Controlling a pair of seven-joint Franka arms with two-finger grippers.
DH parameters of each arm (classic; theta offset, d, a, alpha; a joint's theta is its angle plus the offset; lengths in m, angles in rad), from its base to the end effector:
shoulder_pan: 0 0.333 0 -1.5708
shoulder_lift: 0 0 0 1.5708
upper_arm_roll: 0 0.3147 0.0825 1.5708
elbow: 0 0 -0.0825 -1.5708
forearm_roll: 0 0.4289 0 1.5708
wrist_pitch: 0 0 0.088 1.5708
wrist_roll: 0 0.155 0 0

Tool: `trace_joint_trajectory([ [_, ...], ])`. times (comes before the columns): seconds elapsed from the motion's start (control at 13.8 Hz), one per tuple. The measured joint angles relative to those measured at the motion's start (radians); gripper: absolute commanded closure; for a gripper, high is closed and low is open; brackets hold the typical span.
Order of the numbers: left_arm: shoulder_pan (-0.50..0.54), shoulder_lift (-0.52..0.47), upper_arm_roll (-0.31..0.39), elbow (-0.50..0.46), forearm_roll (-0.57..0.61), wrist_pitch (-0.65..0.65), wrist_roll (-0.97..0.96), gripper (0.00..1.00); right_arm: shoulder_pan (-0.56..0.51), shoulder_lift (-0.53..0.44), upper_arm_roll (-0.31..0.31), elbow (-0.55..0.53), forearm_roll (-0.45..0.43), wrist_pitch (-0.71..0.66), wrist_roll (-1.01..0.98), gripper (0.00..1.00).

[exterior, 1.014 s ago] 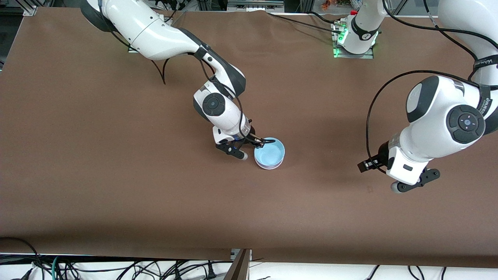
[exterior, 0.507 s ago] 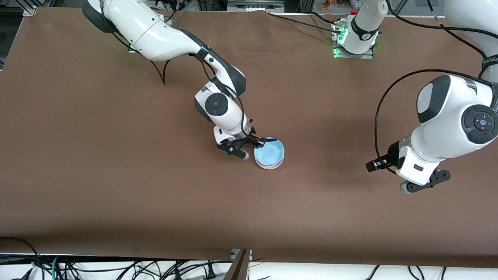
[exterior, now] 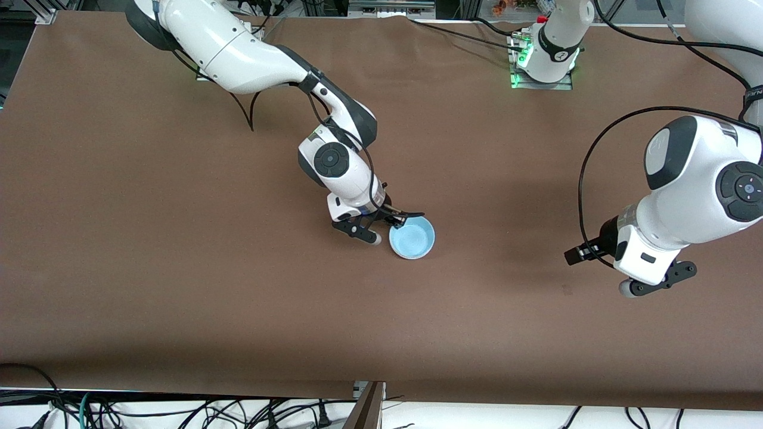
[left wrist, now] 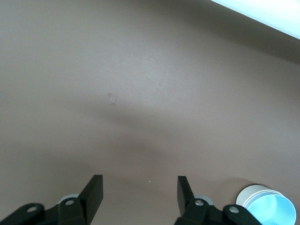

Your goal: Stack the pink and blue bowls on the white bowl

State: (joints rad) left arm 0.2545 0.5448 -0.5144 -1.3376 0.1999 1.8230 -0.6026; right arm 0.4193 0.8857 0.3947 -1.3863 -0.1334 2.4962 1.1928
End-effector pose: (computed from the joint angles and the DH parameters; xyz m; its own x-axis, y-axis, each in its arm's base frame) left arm 0.7379 -0.1056 0.3847 0.9367 0.3489 -0.0297 0.3501 -0.9350 0.0572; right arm 0.5959 0.5433 0.1620 0.8989 -0.4309 -0.0797 -0.4319 -0.8403 -0.3276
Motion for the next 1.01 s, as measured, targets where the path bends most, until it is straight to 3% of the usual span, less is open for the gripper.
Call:
trace_joint_trajectory([
  [0.36, 0.004, -0.005, 0.000, 0.001, 0.000, -0.004, 0.007, 0.23, -0.036, -0.053, -0.005, 0.041, -0.004, -0.154, -0.065, 0.00],
  [0.8, 0.017, -0.099, -0.007, 0.030, 0.000, -0.163, 0.051, 0.17, -0.284, -0.382, -0.027, 0.031, 0.009, -0.735, -0.703, 0.00],
  [1.01, 0.016, -0.181, -0.015, 0.036, 0.000, -0.264, 0.099, 0.12, -0.380, -0.527, -0.087, -0.009, 0.096, -0.906, -0.812, 0.00],
])
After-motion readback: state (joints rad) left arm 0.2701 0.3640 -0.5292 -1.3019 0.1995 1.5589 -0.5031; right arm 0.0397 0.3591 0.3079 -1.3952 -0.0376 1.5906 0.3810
